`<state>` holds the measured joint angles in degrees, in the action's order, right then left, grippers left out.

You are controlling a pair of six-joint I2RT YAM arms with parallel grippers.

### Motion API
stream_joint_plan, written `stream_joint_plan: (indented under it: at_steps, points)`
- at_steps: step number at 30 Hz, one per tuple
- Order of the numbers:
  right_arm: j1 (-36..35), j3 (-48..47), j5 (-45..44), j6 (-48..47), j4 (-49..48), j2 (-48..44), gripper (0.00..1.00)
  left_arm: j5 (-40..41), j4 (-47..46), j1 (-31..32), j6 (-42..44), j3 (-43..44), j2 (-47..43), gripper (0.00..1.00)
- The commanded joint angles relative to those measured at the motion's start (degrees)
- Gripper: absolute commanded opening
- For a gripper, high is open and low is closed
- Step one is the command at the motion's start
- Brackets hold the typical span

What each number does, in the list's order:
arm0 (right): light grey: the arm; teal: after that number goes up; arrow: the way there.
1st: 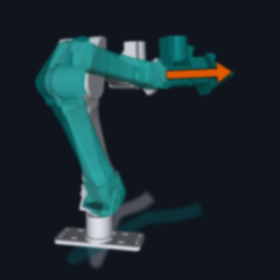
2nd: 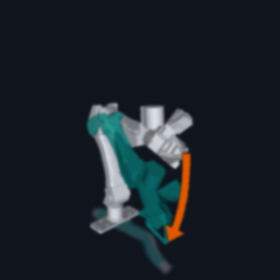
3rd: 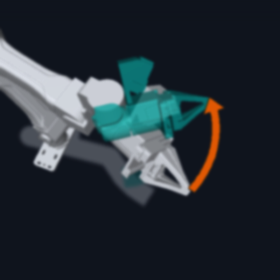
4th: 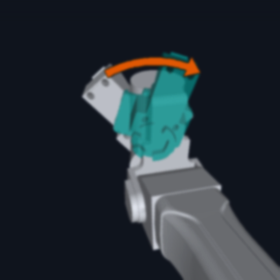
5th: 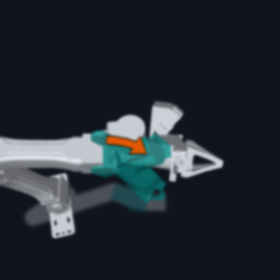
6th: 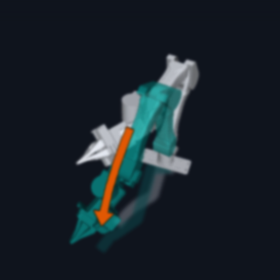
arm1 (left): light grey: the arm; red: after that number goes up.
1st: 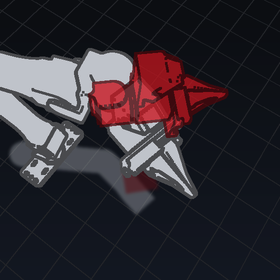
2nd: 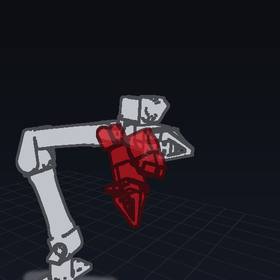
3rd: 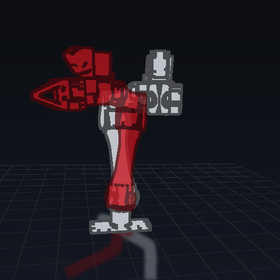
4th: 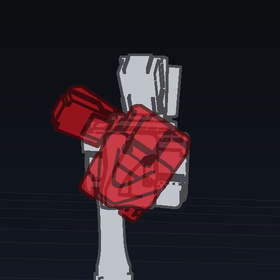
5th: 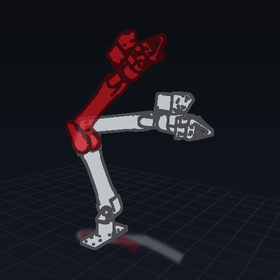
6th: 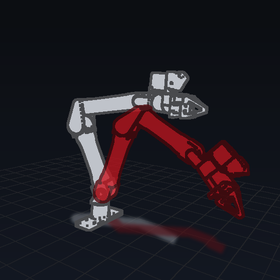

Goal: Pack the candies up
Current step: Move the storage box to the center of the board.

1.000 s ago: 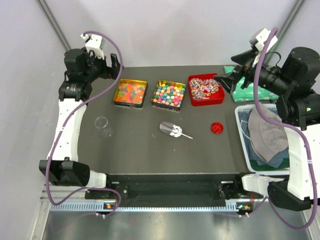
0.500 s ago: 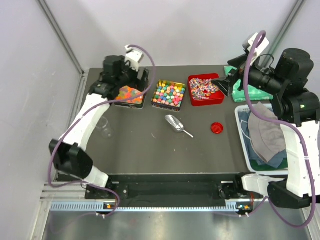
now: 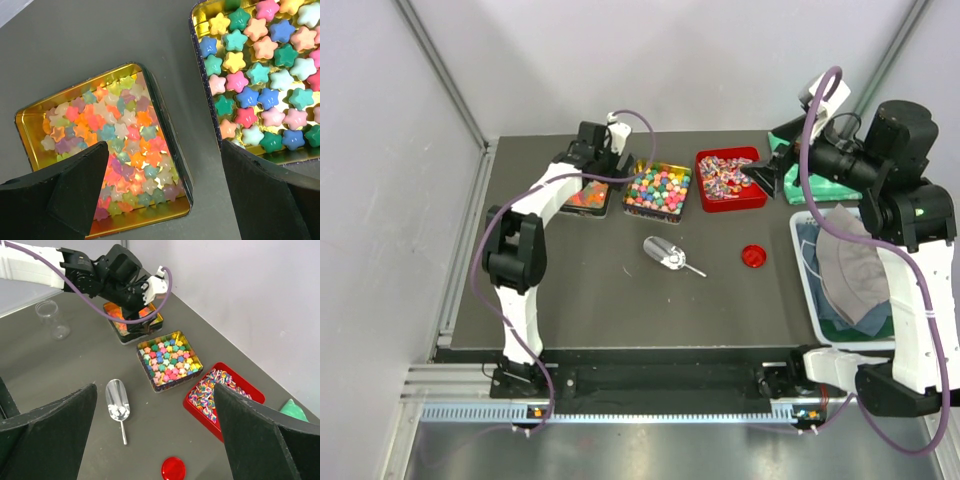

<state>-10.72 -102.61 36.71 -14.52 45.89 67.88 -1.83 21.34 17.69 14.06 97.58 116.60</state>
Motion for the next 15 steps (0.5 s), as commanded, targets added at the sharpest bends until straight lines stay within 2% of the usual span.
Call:
stream_joint_plan:
  at_steps: [1, 5, 10, 15]
  points:
    - [0.61, 0.65, 1.61, -0.77, -1.24, -1.26, 0.99, 1.3, -1.3, 0.15, -0.79, 3.58, 0.3, 0.98]
    - [0.7, 0.83, 2.4, -0.59, -1.33, -1.17, 0.99, 1.3, -2.18, 0.06, -1.23, 1.56, 0.56, 0.94]
    - [0.61, 1.01, 3.46, -0.24, -1.59, -0.99, 0.99, 1.3, -2.8, 0.15, -1.85, 0.24, 2.14, 0.83]
    - [0.7, 1.71, 3.55, -0.33, -1.59, -1.43, 0.99, 3.14, -2.8, 0.15, -1.76, 0.5, 4.69, 0.8]
